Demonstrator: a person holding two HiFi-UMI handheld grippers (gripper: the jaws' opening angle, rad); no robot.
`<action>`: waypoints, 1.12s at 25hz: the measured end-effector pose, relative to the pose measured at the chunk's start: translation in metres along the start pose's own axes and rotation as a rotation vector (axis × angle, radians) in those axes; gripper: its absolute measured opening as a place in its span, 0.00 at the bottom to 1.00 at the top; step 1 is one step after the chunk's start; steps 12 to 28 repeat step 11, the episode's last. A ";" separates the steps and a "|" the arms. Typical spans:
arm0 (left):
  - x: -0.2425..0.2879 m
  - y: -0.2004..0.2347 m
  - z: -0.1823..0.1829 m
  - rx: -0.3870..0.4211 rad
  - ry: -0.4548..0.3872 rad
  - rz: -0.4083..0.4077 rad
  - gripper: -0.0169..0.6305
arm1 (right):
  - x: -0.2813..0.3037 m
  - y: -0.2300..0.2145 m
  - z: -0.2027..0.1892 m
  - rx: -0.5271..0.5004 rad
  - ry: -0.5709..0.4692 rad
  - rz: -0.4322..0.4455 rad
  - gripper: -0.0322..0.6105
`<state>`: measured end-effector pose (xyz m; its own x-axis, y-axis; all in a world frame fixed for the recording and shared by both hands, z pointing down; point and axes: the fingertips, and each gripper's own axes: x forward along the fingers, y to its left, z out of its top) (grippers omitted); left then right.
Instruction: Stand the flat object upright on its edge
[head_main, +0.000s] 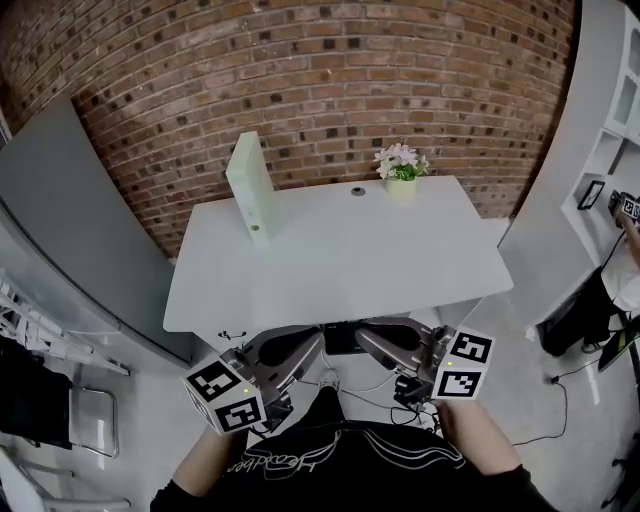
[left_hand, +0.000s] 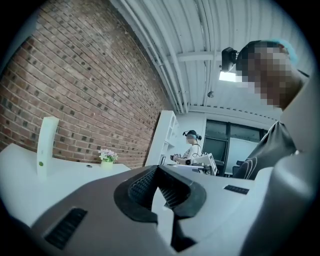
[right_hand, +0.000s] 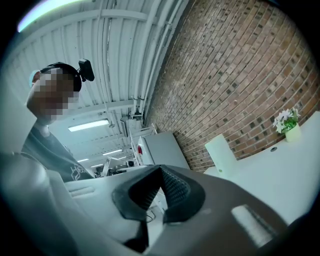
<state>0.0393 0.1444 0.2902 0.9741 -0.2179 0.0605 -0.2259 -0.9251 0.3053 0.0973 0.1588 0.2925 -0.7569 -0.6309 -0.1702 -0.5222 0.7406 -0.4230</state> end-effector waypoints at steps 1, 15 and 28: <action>0.001 -0.002 0.000 -0.001 0.001 -0.002 0.03 | -0.001 0.001 0.000 -0.003 0.003 -0.001 0.06; 0.000 -0.002 -0.012 -0.011 -0.001 0.013 0.03 | -0.007 0.005 -0.020 -0.108 0.079 -0.047 0.06; 0.000 -0.002 -0.012 -0.011 -0.001 0.013 0.03 | -0.007 0.005 -0.020 -0.108 0.079 -0.047 0.06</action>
